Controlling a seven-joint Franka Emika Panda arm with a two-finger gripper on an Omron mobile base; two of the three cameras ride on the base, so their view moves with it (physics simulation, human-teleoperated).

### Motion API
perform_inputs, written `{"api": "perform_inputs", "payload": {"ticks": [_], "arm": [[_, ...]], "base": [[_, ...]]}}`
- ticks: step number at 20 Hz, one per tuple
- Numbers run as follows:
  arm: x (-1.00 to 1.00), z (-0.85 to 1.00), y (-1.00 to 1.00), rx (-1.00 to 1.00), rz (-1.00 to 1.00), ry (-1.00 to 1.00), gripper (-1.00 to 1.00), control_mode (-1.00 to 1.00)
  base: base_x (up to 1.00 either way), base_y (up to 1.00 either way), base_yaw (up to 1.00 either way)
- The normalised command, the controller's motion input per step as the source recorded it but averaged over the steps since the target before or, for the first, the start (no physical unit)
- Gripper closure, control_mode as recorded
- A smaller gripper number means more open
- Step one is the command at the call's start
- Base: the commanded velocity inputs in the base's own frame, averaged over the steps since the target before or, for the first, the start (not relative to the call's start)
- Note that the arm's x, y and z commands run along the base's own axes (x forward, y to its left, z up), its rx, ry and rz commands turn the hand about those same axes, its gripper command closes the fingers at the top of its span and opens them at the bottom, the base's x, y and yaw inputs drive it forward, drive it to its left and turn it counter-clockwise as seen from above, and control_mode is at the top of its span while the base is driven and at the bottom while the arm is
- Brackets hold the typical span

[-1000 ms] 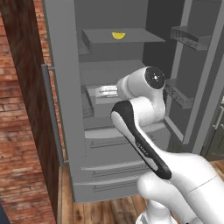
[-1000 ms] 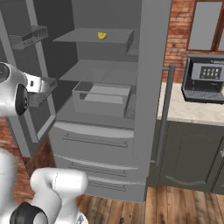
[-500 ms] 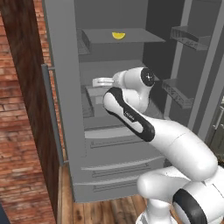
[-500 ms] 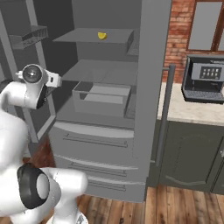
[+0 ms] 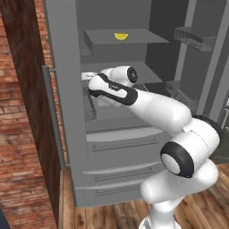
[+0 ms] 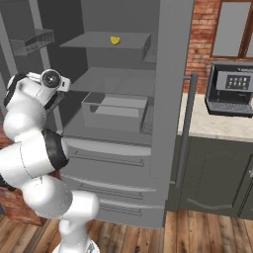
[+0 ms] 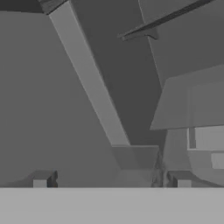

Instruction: There is a bowl on the dining counter. Grab a lemon wedge from the fridge and place it in the bowl. Then get the liquor bottle and glass cup from the cabinet and place them next to the bowl.

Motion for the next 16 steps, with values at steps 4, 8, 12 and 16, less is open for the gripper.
{"api": "perform_inputs", "payload": {"ticks": [4,8,12,16], "arm": [[0.59,0.00,0.74,0.03,0.10,0.00,-1.00,-1.00],[0.49,0.00,0.77,0.01,0.09,0.00,-1.00,-1.00],[0.28,0.00,0.86,0.00,0.09,0.00,-1.00,-1.00],[-0.06,0.10,0.39,0.00,0.03,0.00,-1.00,-1.00]], "base": [[0.00,0.00,0.00],[0.00,0.00,0.00],[0.00,0.00,0.00],[0.00,0.00,0.00]]}}
